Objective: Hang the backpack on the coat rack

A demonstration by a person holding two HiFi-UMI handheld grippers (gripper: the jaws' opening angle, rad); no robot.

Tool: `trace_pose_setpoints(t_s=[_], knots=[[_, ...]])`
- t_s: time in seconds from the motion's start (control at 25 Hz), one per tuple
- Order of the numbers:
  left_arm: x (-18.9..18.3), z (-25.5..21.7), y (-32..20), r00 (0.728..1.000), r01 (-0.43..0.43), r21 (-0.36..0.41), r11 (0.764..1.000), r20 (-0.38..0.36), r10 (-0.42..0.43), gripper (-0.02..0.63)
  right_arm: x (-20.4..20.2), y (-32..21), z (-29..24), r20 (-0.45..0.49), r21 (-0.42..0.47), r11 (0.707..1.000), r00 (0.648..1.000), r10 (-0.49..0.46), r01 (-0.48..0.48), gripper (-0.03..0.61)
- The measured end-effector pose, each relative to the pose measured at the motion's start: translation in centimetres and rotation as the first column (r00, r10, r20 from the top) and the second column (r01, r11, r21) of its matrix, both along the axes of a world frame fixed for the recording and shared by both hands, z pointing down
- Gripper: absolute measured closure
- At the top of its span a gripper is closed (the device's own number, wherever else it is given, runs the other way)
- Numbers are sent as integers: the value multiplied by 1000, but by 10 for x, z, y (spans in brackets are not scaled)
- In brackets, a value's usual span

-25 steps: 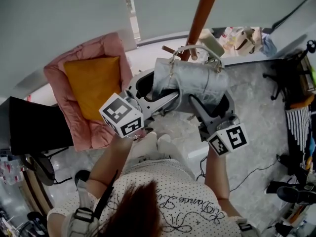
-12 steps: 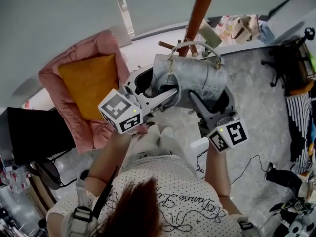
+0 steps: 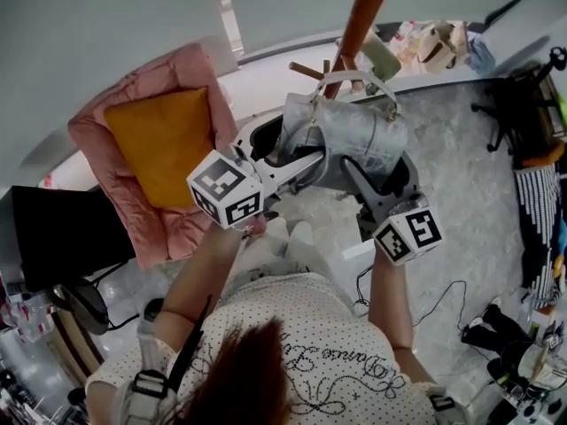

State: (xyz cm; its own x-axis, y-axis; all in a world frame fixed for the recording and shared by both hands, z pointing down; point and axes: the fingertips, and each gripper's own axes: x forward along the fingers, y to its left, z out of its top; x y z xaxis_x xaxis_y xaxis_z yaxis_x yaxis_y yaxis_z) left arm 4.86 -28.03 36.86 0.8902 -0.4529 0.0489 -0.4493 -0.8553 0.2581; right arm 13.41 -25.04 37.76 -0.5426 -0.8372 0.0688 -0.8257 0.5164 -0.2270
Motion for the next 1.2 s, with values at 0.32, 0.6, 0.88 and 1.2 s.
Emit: trace_pose_setpoints(t_s=[0.32, 0.6, 0.88, 1.2], knots=[[1, 12, -6, 1000, 13, -7, 1000, 2, -13, 272, 2, -7, 12, 15, -9, 1000, 1000, -3, 3, 213], [2, 16, -11, 1000, 29, -5, 1000, 6, -29, 272, 4, -14, 15, 7, -11, 1000, 1000, -12, 12, 215], [2, 15, -20, 999, 39, 1, 999, 23, -39, 270, 4, -26, 16, 31, -28, 999, 999, -21, 22, 212], [3, 14, -23, 998, 36, -6, 999, 46, -36, 270, 5, -31, 13, 76, -39, 998, 996, -39, 42, 212]])
